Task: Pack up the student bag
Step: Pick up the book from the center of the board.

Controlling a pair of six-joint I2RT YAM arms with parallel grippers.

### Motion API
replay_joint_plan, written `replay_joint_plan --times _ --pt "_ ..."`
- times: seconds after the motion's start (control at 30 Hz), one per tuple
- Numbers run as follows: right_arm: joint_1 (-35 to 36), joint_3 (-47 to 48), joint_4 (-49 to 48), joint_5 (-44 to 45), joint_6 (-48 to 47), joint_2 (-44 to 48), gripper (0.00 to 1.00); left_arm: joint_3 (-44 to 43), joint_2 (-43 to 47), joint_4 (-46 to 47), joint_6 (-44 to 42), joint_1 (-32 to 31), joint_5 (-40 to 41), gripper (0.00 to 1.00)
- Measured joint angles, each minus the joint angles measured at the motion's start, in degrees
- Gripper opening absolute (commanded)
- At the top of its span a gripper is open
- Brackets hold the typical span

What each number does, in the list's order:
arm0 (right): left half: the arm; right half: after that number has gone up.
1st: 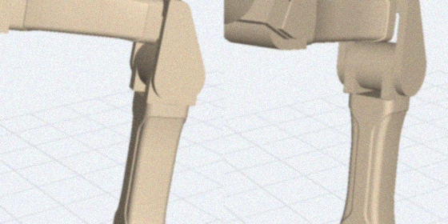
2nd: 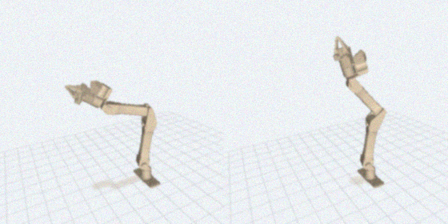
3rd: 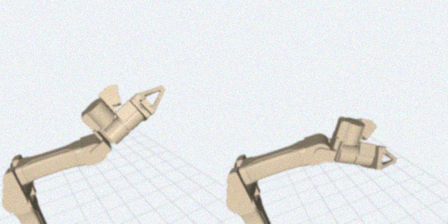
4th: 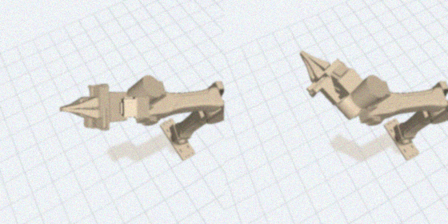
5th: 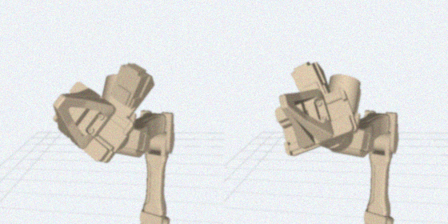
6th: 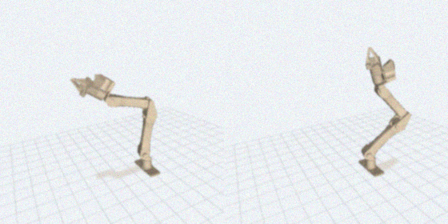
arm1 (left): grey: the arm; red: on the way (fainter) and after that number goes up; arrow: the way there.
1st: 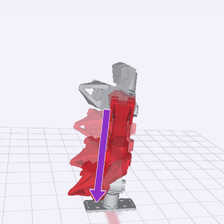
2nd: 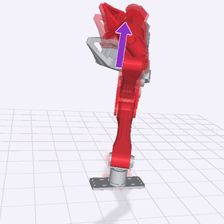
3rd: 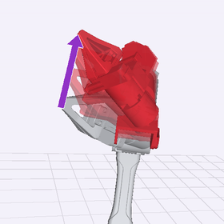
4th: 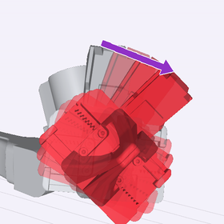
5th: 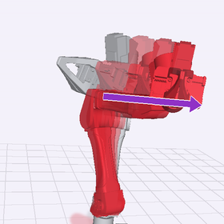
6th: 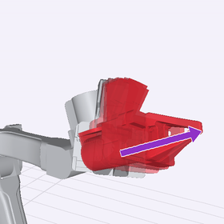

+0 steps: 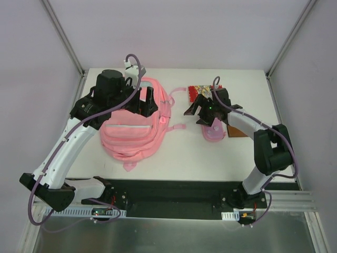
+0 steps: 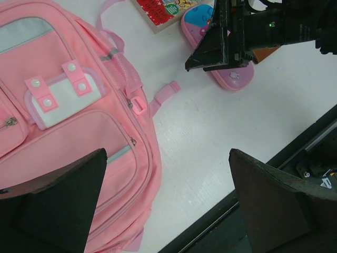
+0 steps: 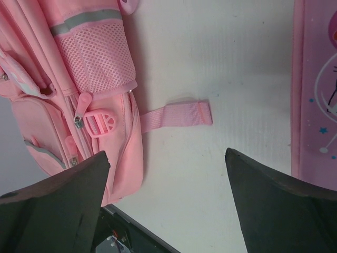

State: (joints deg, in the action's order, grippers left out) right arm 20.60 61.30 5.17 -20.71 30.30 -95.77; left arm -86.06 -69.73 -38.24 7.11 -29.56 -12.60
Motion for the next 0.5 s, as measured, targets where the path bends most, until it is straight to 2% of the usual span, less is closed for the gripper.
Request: replay_joint_plan --times 0.5 --pt "-6.05 0.81 6.32 4.44 -4.2 -0.42 0.96 -2.32 -2.47 0.85 1.03 0.0 0.79 0.99"
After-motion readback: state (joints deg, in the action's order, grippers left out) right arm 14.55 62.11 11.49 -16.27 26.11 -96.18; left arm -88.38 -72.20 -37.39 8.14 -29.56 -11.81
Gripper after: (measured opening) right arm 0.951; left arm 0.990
